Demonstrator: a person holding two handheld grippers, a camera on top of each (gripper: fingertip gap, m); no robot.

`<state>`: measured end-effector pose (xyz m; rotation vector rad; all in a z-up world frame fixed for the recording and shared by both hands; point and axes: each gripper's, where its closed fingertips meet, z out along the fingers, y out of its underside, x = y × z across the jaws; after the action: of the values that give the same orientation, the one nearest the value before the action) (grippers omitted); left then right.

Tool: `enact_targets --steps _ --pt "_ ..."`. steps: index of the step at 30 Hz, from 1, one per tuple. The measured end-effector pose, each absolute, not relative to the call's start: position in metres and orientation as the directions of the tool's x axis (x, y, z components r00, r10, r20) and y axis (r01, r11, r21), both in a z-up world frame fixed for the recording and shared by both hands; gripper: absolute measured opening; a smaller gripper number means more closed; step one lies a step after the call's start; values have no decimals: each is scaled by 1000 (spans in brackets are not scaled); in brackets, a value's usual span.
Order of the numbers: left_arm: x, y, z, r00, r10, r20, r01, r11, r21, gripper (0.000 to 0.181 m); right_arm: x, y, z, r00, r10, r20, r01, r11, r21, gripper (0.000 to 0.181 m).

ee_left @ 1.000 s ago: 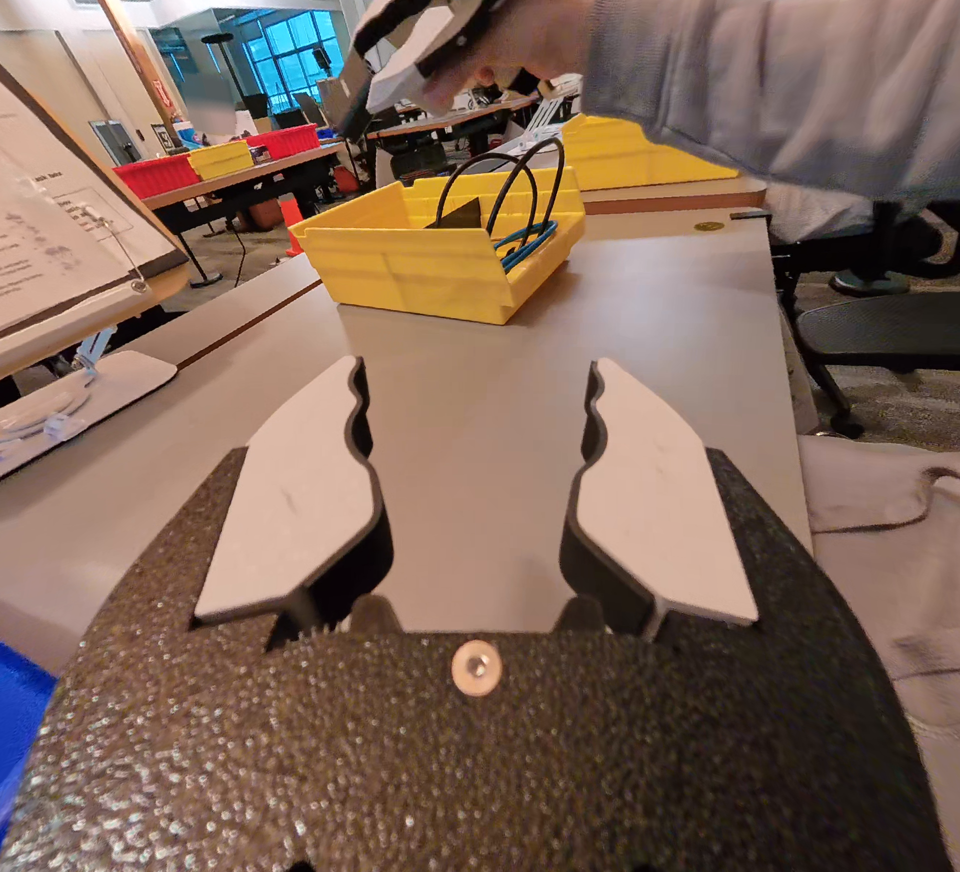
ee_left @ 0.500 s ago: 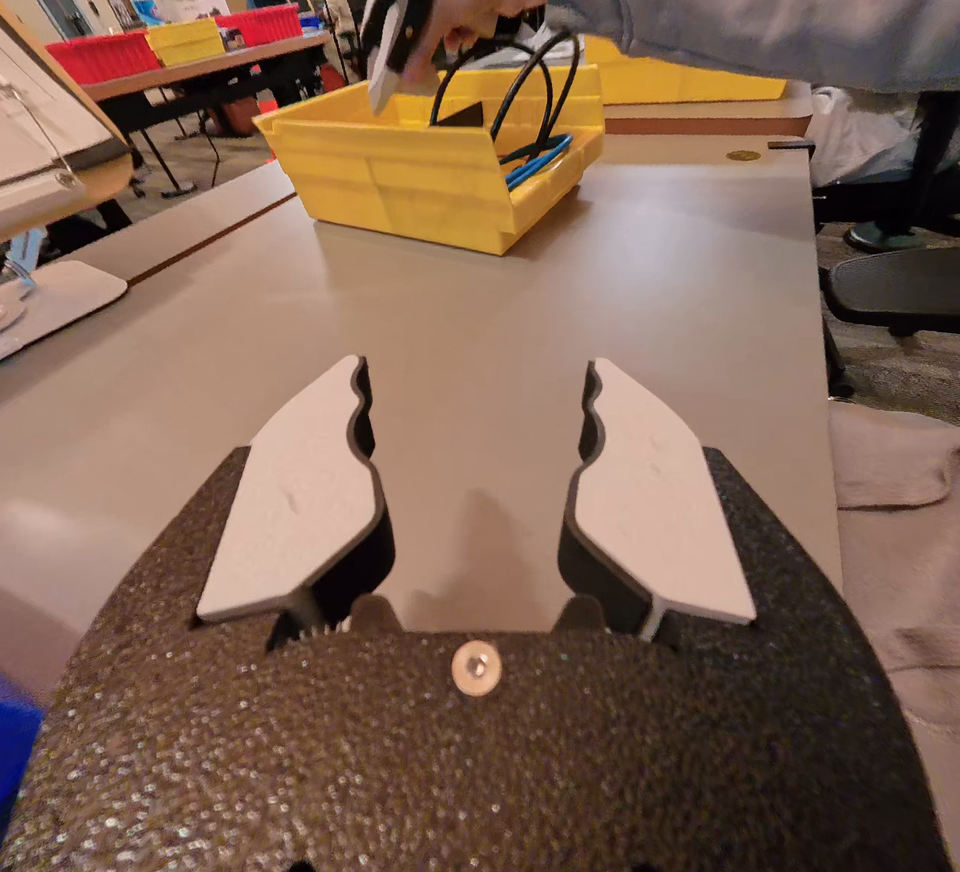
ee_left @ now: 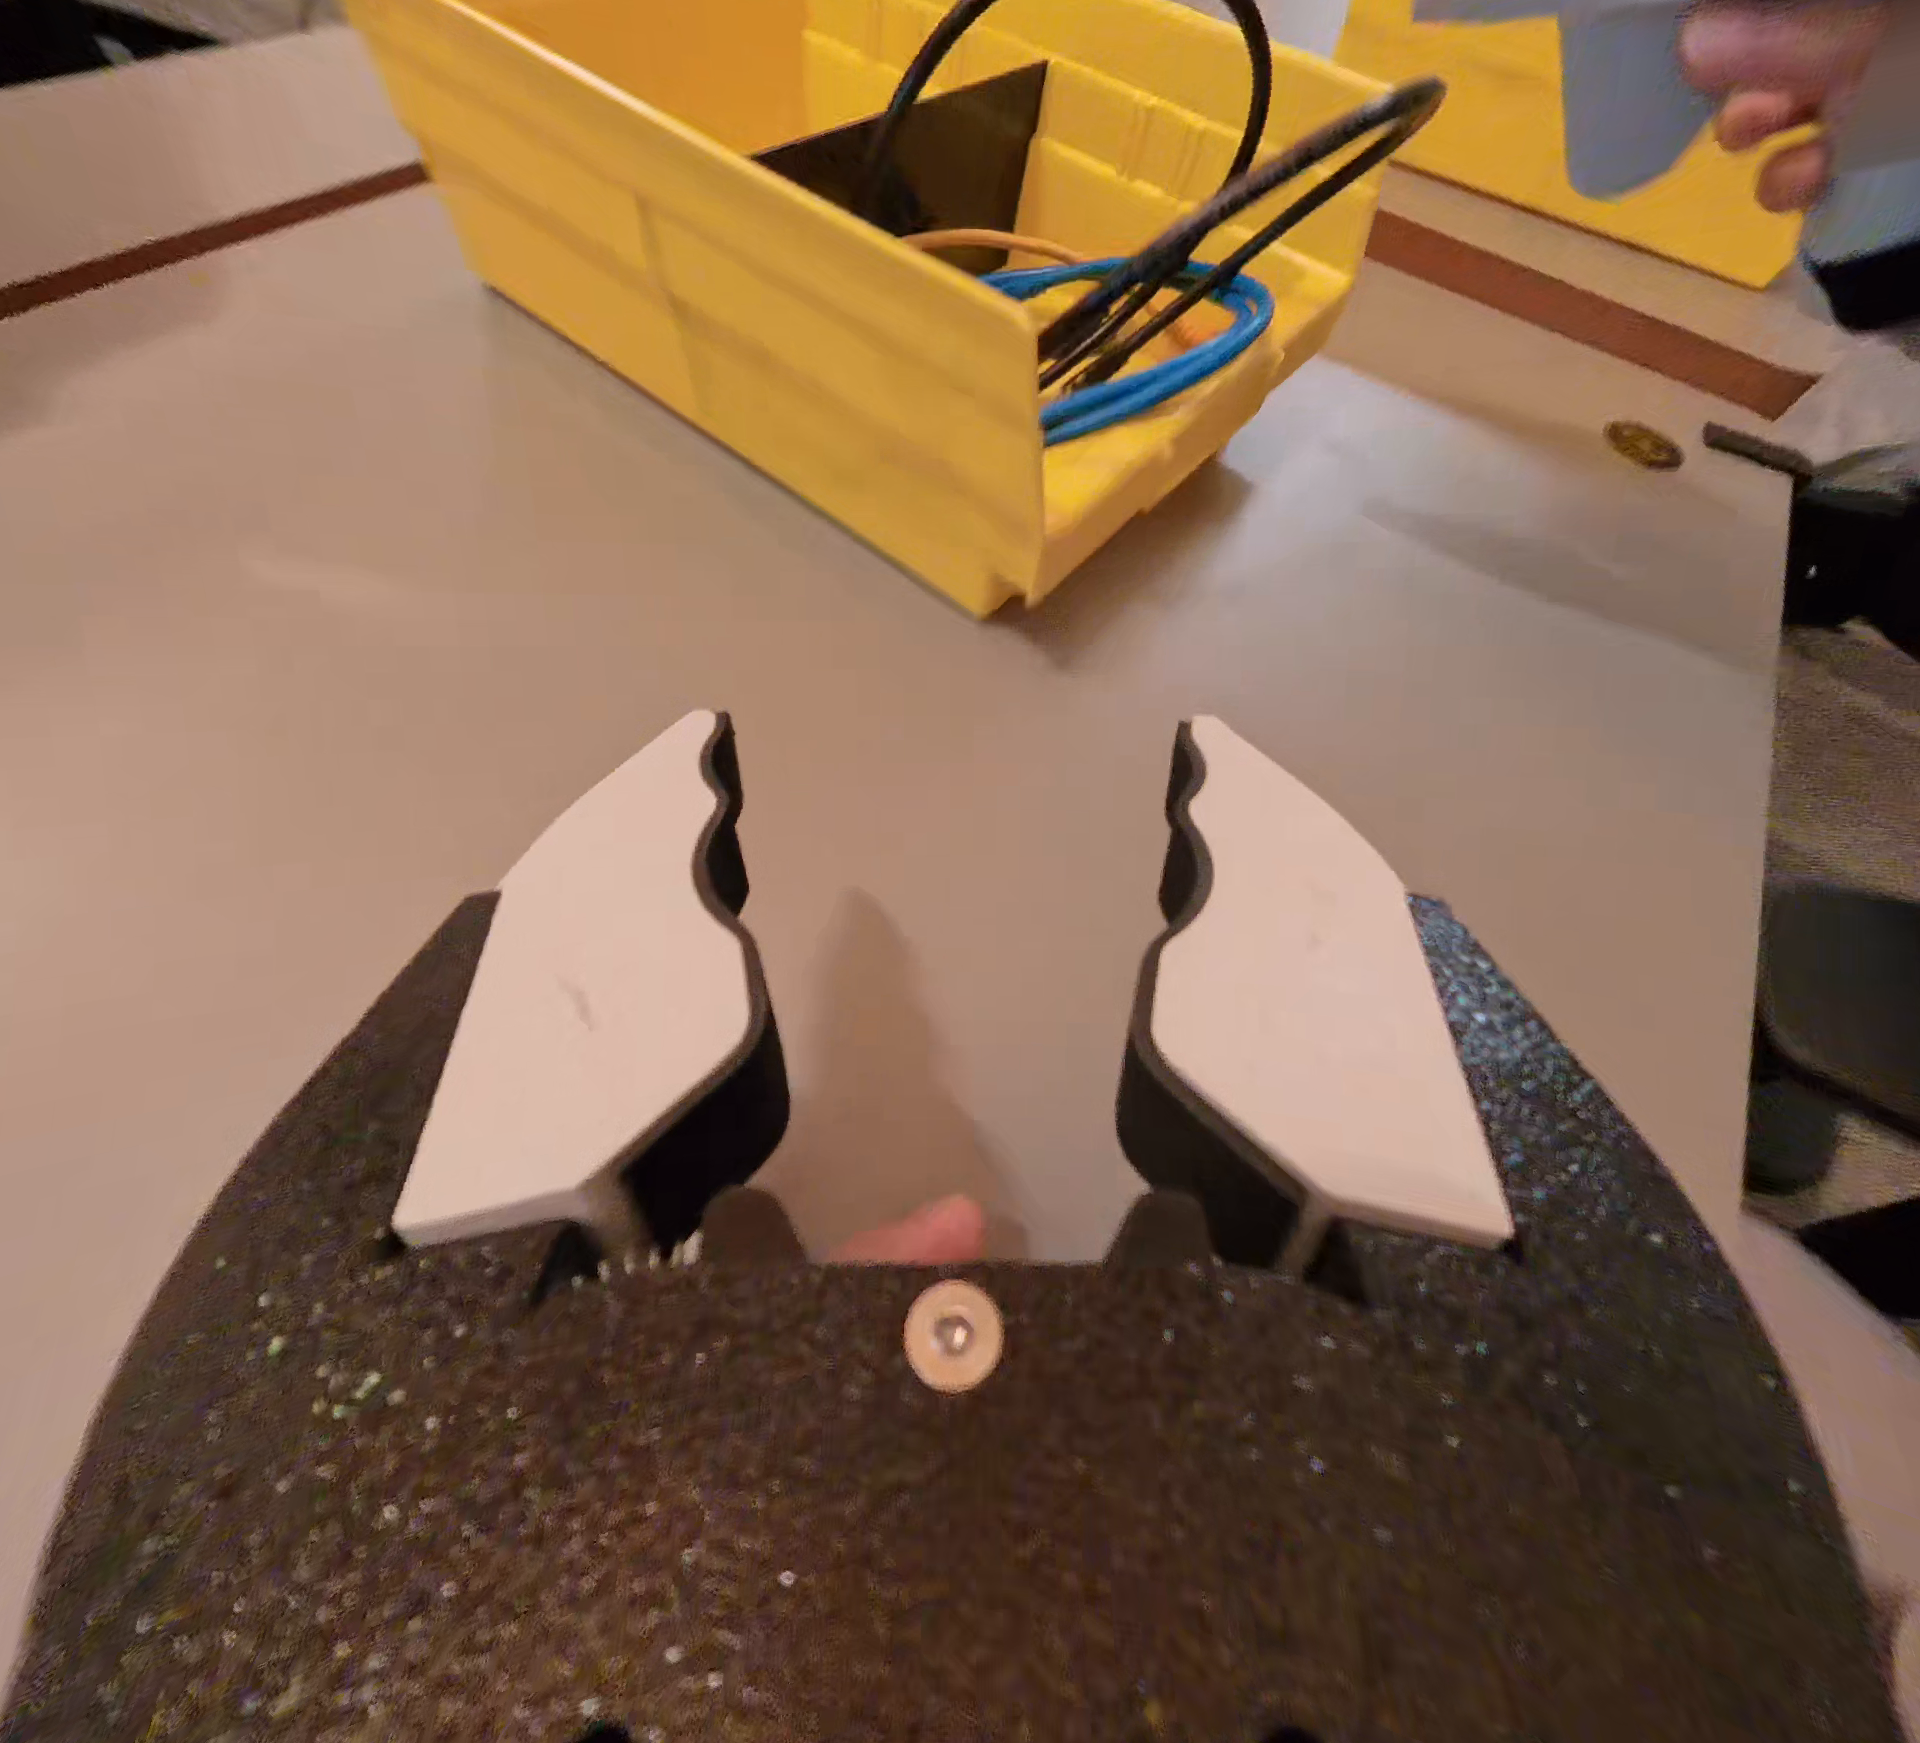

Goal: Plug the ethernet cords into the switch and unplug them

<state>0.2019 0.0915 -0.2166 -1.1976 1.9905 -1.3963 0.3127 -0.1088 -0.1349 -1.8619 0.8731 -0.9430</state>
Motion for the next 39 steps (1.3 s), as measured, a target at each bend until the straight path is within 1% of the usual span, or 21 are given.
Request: enact_targets --steps 2,4,8,10,13,14,16,17,22,24,26,30,32,36,39 --pt "226 70 -209 -522 -826 212 -464 66 -884 77 309 -119 -139 454 -845 284 -237 -421 -875 85" --pt "252 57 -198 -470 -827 309 -527 -18 -850 76 309 -121 -133 452 -842 296 -206 -421 -883 84" --pt "305 53 -189 -346 -867 360 -630 -70 -774 73 306 -112 -123 498 -815 297 -149 -418 -896 82" --pt "325 54 -190 -303 -893 333 -668 -50 -742 65 305 -107 -123 521 -808 275 -148 -402 -904 81" --pt "352 55 -197 -266 -937 224 -705 31 -709 62 305 -100 -120 539 -797 272 -128 -397 -909 81" --pt "359 54 -203 -263 -943 204 -729 55 -683 62 305 -97 -118 541 -794 276 -121 -398 -909 81" --pt "368 49 -216 -245 -944 221 -789 61 -612 49 302 -92 -114 550 -788 278 -105 -396 -912 81" --pt "372 53 -223 -232 -953 194 -803 75 -591 38 300 -89 -111 556 -783 278 -92 -391 -916 81" --pt "373 90 -231 -193 -980 44 -788 128 -602 8 288 -82 -99 578 -754 311 -34 -403 -914 81" --pt "356 109 -230 -238 -971 13 -775 182 -606 5 285 -82 -95 582 -748 318 -16 -402 -916 81" --pt "327 128 -230 -271 -962 36 -766 192 -614 4 281 -81 -91 593 -745 305 -8 -385 -923 81" --pt "239 181 -230 -331 -943 31 -749 243 -617 4 272 -66 -84 637 -719 277 17 -347 -938 78" --pt "187 212 -230 -336 -941 48 -751 237 -616 4 266 -51 -81 661 -696 282 36 -345 -938 78" --pt "79 281 -230 -316 -947 57 -766 219 -604 3 243 4 -90 757 -586 290 68 -371 -926 80" --pt "7 329 -230 -297 -953 63 -777 202 -597 3 217 67 -105 854 -466 232 61 -353 -934 86"
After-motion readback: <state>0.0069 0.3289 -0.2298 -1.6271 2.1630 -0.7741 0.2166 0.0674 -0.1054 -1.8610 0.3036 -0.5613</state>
